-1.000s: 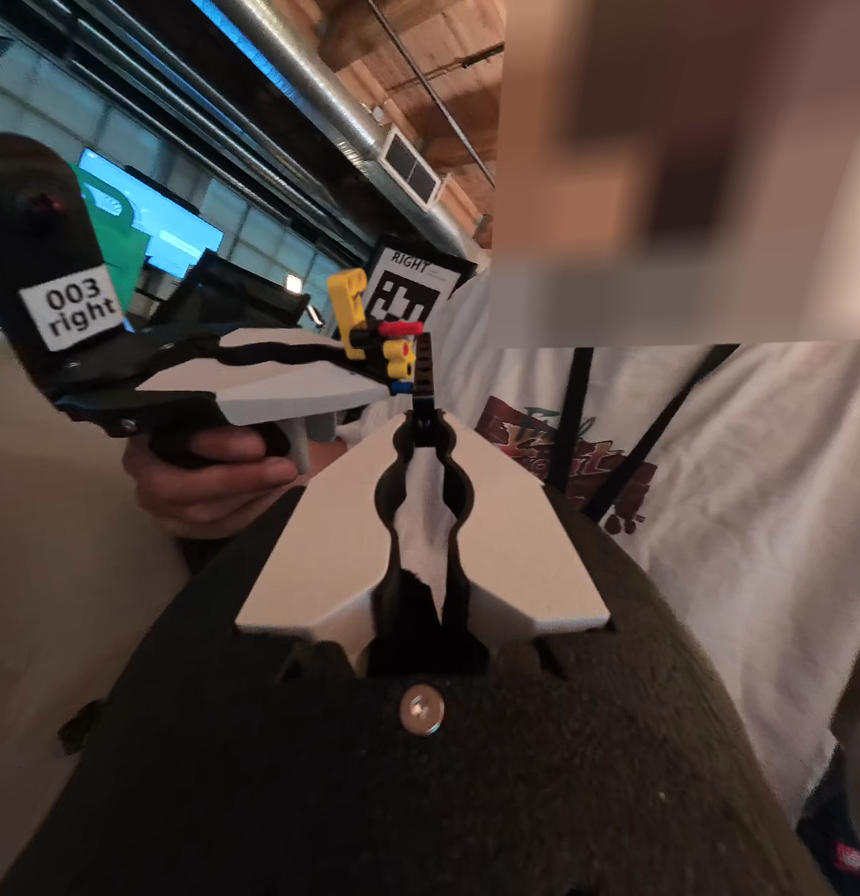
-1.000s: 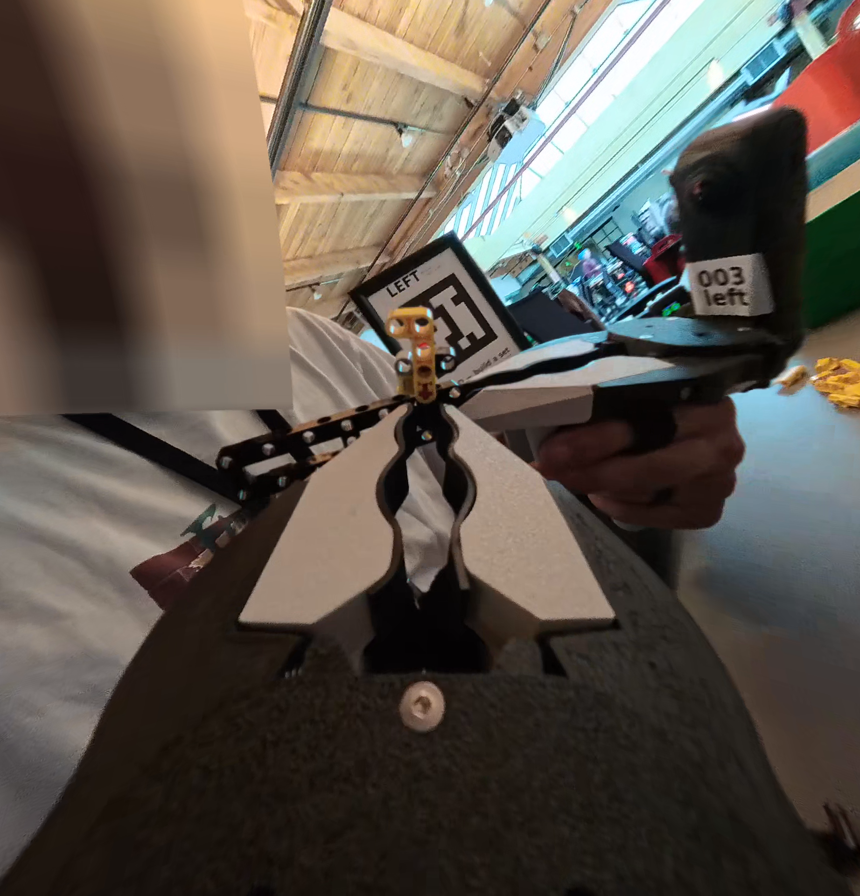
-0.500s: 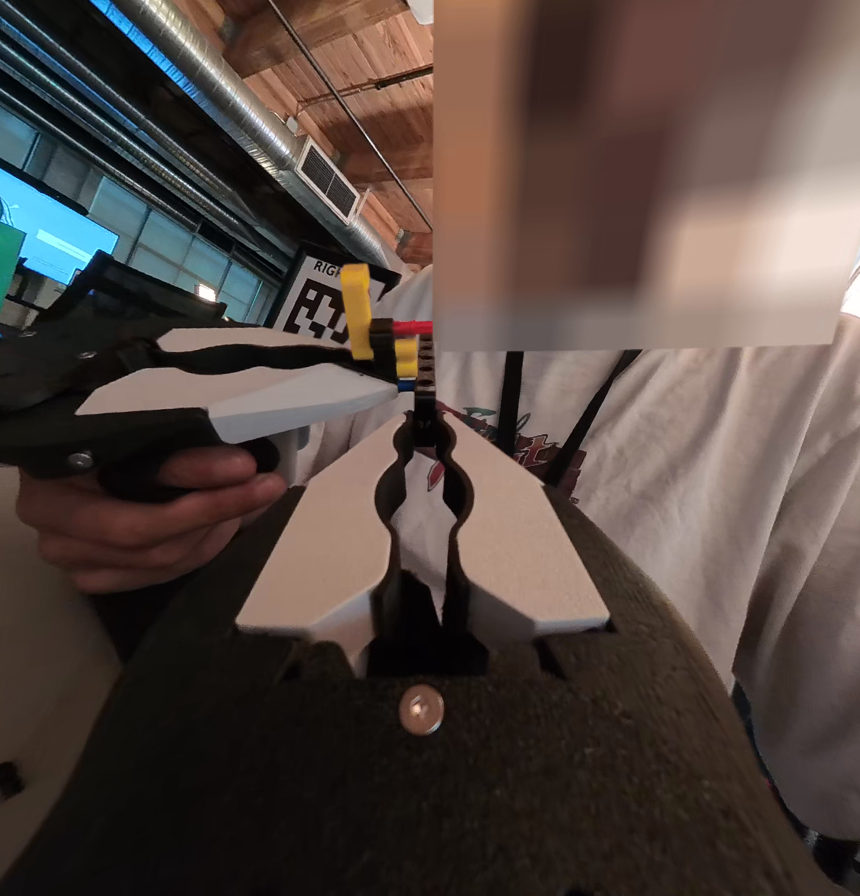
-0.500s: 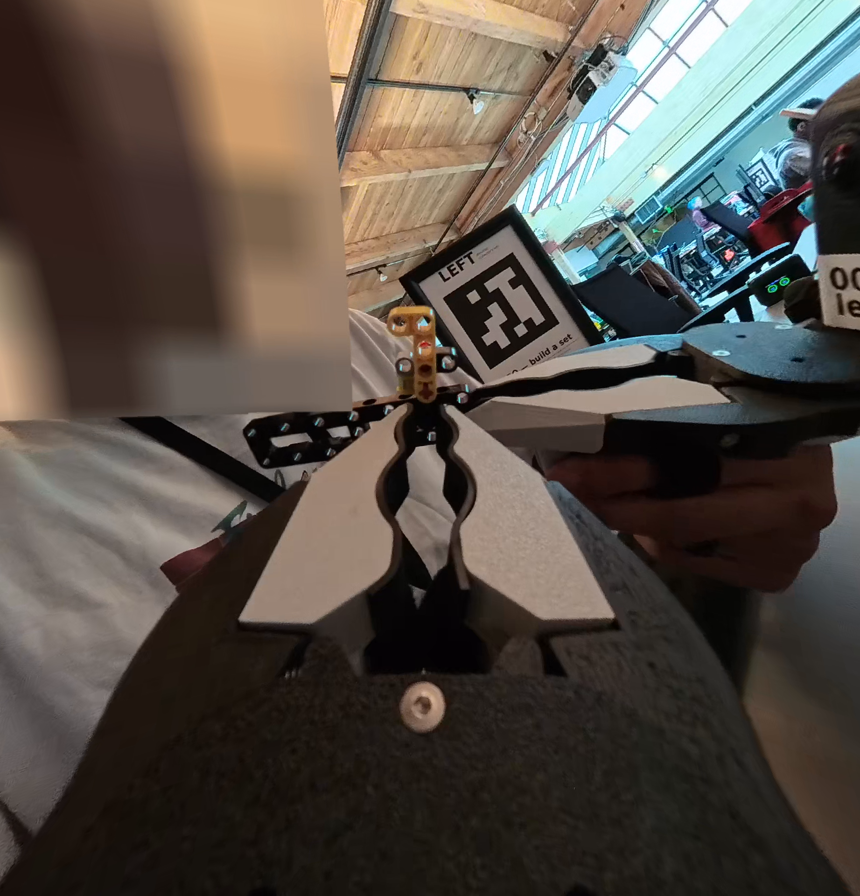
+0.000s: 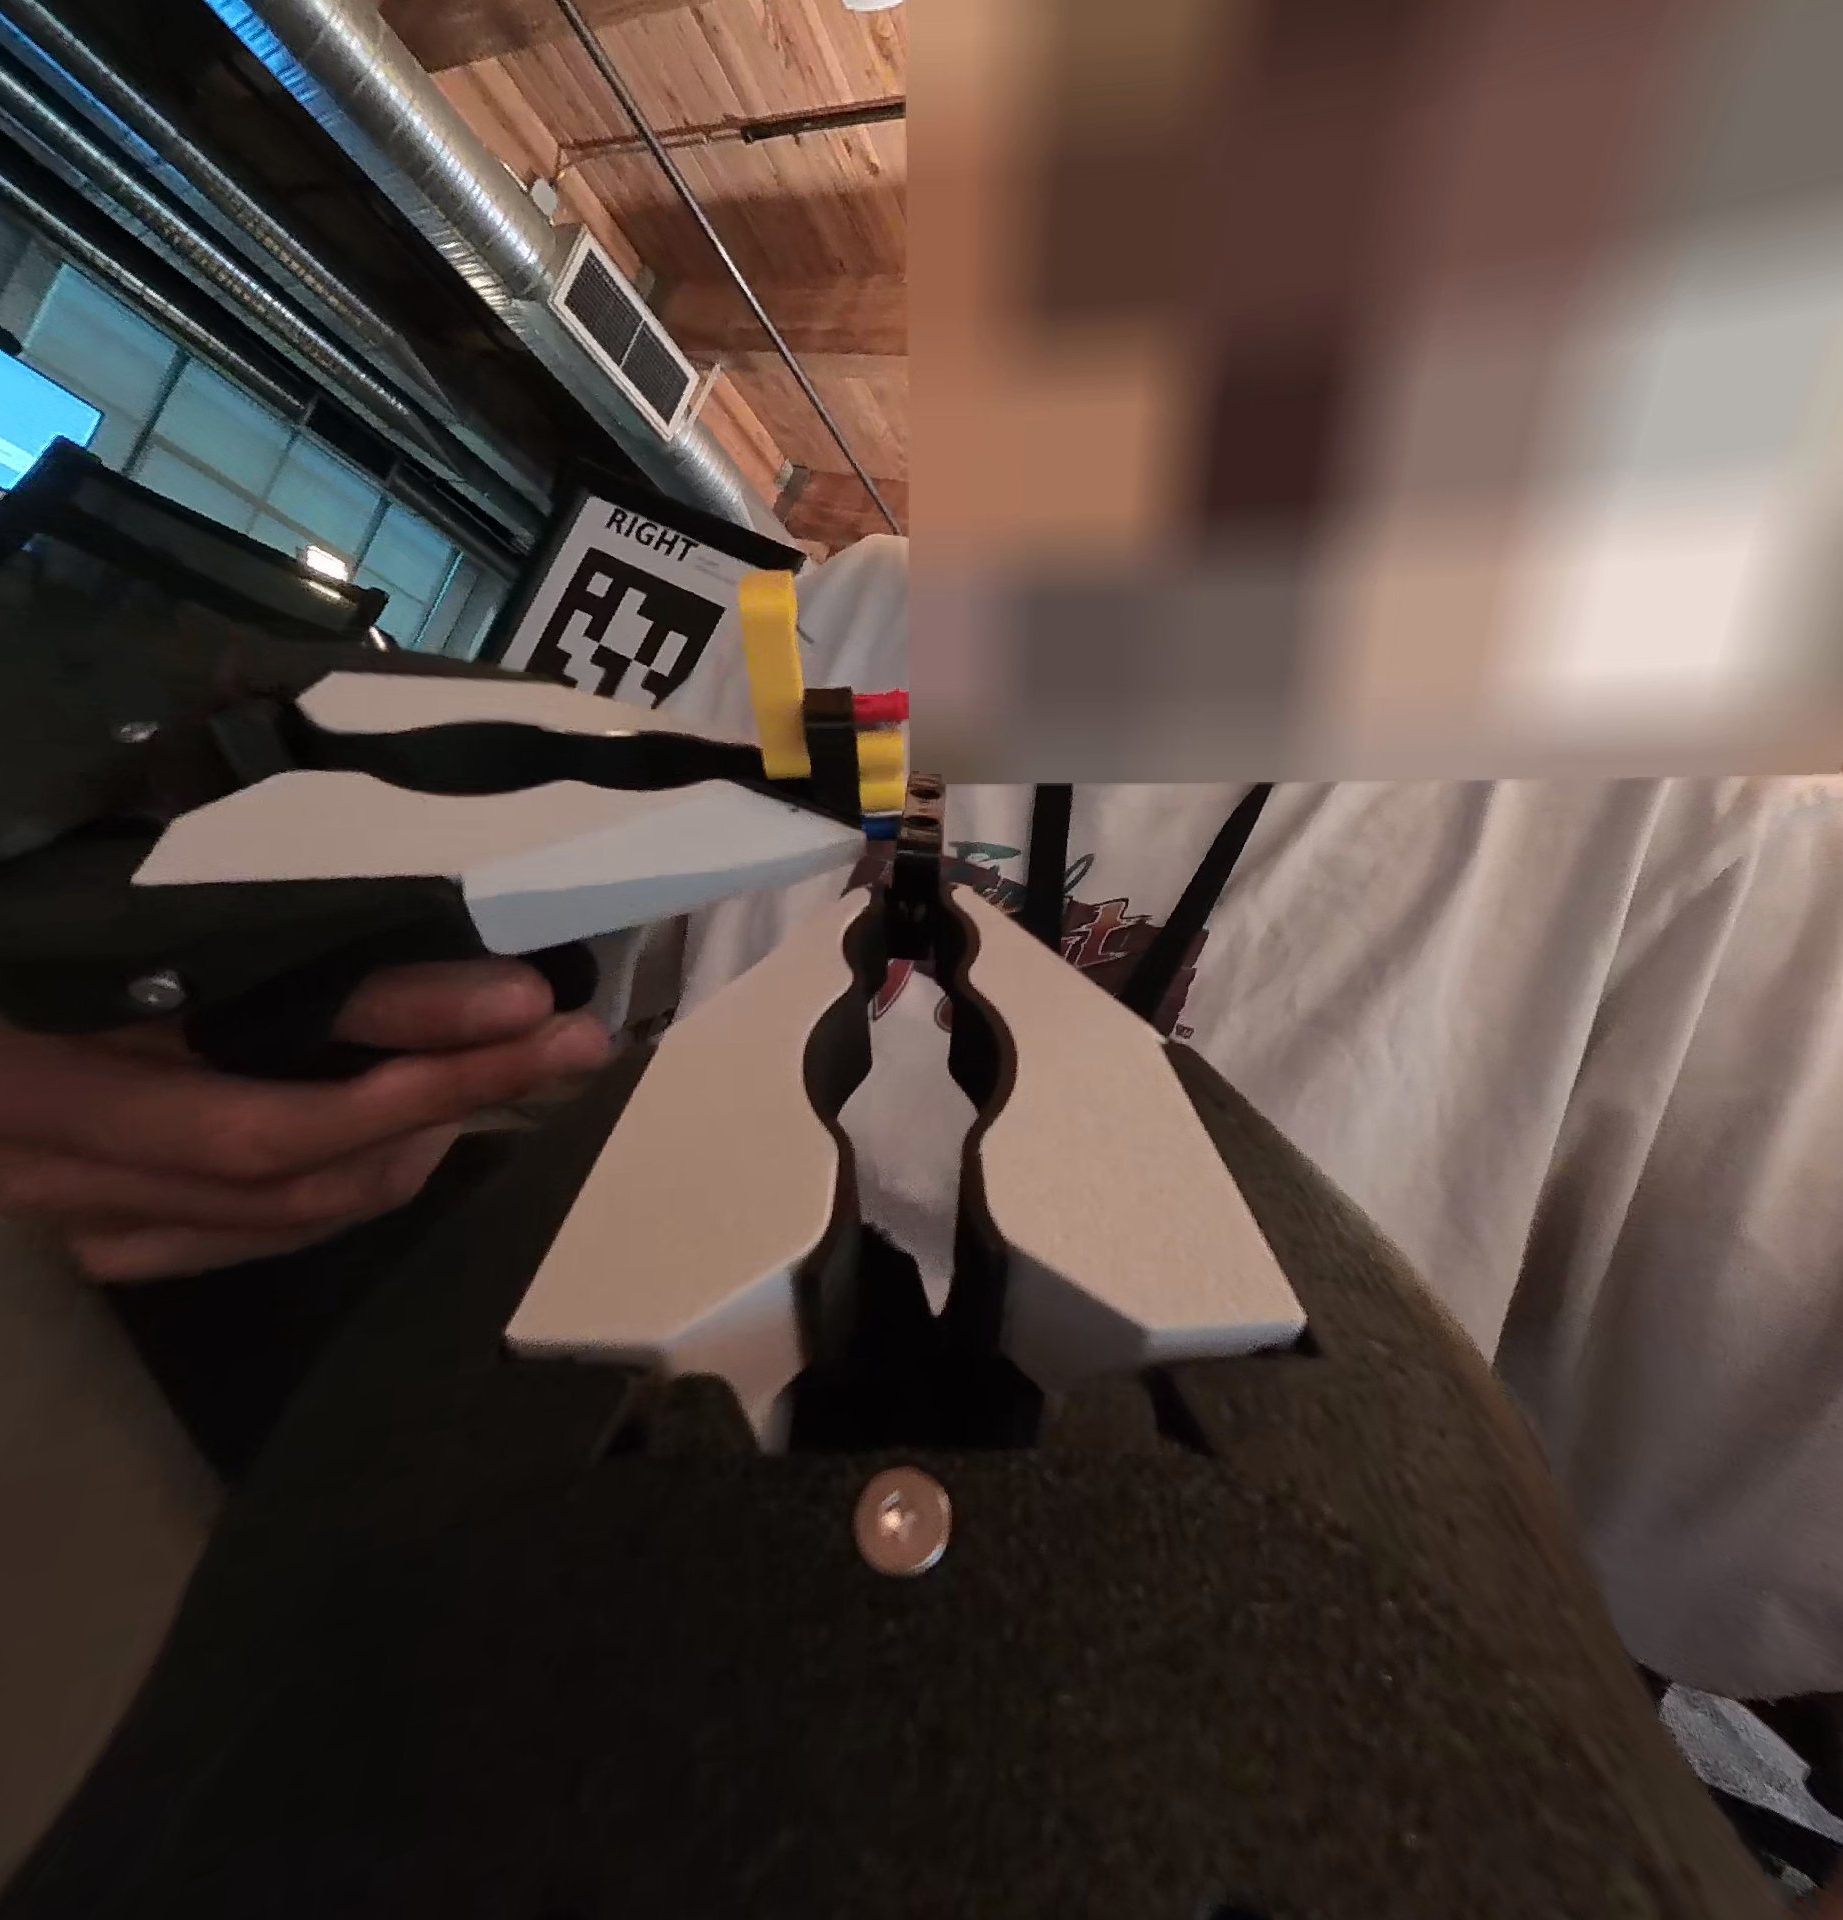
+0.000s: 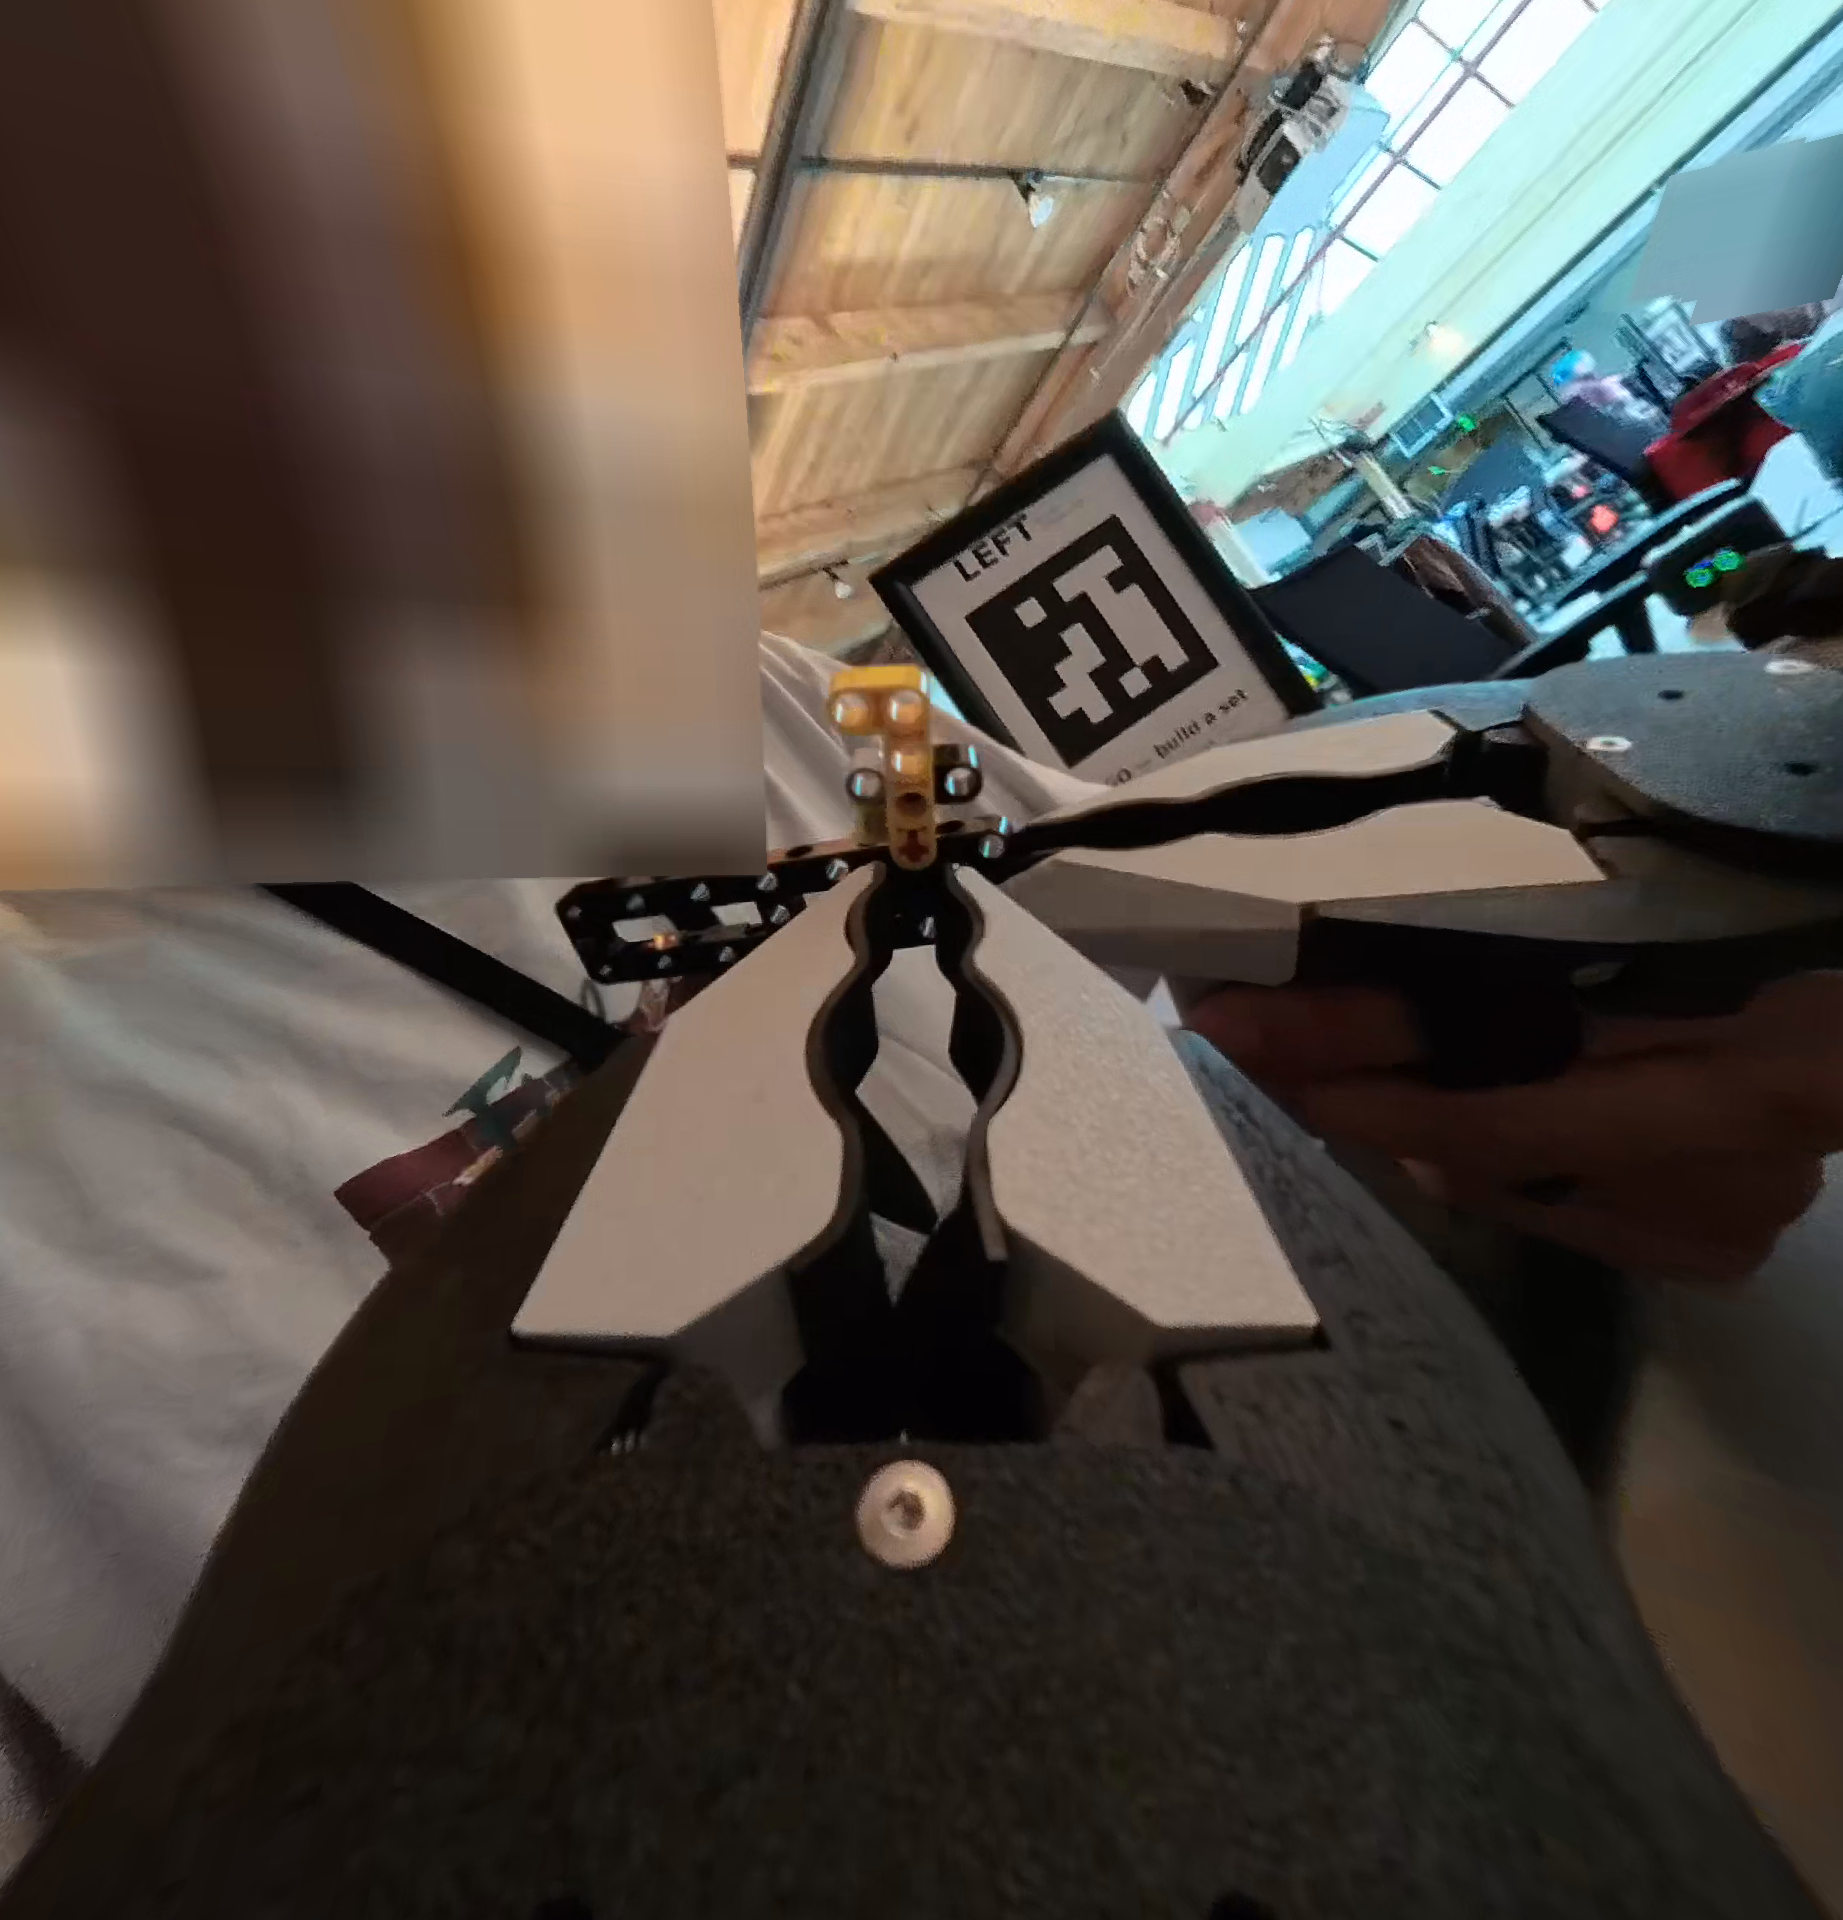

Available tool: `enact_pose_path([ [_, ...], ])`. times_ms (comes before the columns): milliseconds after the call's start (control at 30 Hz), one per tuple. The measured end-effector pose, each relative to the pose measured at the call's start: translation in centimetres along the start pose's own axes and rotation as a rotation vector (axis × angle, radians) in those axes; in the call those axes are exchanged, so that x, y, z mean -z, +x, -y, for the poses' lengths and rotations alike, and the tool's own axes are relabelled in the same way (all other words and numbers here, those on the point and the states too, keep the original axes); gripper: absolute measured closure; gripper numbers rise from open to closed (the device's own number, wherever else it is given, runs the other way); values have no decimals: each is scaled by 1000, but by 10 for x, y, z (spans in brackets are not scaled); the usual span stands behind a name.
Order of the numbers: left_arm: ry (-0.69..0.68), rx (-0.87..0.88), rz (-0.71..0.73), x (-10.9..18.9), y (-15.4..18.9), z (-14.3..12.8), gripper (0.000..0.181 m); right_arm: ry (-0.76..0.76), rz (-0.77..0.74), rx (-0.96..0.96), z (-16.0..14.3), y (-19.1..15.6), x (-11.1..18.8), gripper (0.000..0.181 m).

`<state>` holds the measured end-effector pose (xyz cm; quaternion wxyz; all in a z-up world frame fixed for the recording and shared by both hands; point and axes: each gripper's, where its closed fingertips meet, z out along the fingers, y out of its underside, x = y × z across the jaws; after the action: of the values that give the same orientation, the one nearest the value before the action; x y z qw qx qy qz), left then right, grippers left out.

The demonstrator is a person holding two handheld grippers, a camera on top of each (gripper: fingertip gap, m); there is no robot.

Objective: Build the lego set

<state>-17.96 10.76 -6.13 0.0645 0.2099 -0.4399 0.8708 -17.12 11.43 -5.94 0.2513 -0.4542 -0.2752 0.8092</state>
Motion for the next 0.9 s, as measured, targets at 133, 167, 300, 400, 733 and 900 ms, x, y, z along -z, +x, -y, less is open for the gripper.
enact_pose_path([
  [133,-3,28,-40,-3,3,-4,174,-62,-53,166,-5,-3,-5,174],
  [167,7,27,-36,-2,2,-2,174,-66,-82,208,-3,-2,-4,174],
  [300,-1,26,-4,2,-2,-4,174,-85,-149,251,-4,2,1,174],
  [400,-7,45,3,4,-5,-6,174,-119,-183,267,-7,4,3,174],
  [733,-13,88,21,5,-14,-11,174,6,-111,-25,-11,4,12,174],
  [900,10,104,7,7,-14,-8,174,-13,-215,260,-9,5,12,174],
])
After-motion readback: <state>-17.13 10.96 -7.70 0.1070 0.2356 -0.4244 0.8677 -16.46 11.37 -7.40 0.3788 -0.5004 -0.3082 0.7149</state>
